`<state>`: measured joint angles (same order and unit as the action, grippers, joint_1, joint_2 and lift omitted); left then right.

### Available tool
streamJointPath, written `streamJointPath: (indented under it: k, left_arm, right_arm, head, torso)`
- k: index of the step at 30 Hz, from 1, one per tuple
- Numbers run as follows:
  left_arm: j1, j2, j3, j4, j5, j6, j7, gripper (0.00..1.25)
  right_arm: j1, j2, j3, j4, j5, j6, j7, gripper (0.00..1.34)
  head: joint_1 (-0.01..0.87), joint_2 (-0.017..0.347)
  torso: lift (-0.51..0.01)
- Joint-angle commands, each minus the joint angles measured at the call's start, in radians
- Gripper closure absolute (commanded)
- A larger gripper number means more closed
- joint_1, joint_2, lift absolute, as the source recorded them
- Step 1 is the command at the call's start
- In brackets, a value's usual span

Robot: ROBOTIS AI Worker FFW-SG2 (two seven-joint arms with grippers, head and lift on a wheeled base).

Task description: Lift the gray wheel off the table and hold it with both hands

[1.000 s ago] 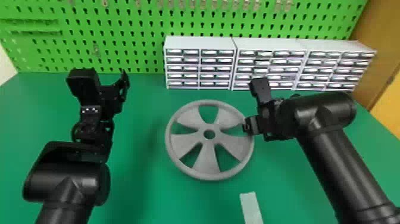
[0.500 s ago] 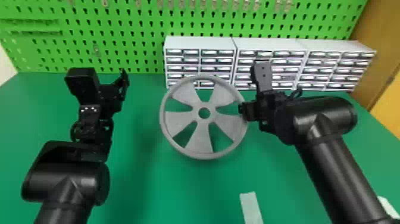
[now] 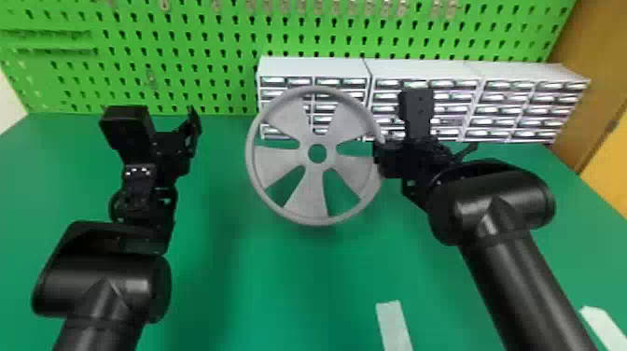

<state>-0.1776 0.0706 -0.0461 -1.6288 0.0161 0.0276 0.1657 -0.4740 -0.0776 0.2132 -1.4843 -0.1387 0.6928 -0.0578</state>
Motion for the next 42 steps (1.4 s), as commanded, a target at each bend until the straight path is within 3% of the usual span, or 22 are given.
streamJointPath:
  k: [1, 17, 28, 42]
  left_arm:
    - [0.001, 0.000, 0.000, -0.002, 0.001, 0.000, 0.001, 0.47]
    - [0.010, 0.000, -0.012, -0.020, 0.007, 0.000, 0.017, 0.47]
    - [0.020, 0.000, -0.020, -0.037, 0.021, 0.000, 0.032, 0.47]
    - [0.052, 0.000, -0.046, -0.063, 0.044, 0.000, 0.061, 0.47]
  right_arm:
    - [0.014, 0.010, 0.000, -0.002, 0.022, -0.078, -0.011, 1.09]
    - [0.060, 0.022, 0.023, 0.004, 0.064, -0.378, -0.108, 1.09]
    - [0.086, 0.024, 0.069, 0.052, 0.085, -0.610, -0.166, 1.09]
    - [0.097, 0.032, 0.081, 0.076, 0.136, -0.743, -0.212, 1.09]
  head:
    - [0.711, 0.015]
    - [0.711, 0.015]
    - [0.711, 0.015]
    - [0.711, 0.015]
  torso:
    - [-0.098]
    - [-0.098]
    - [-0.098]
    - [-0.098]
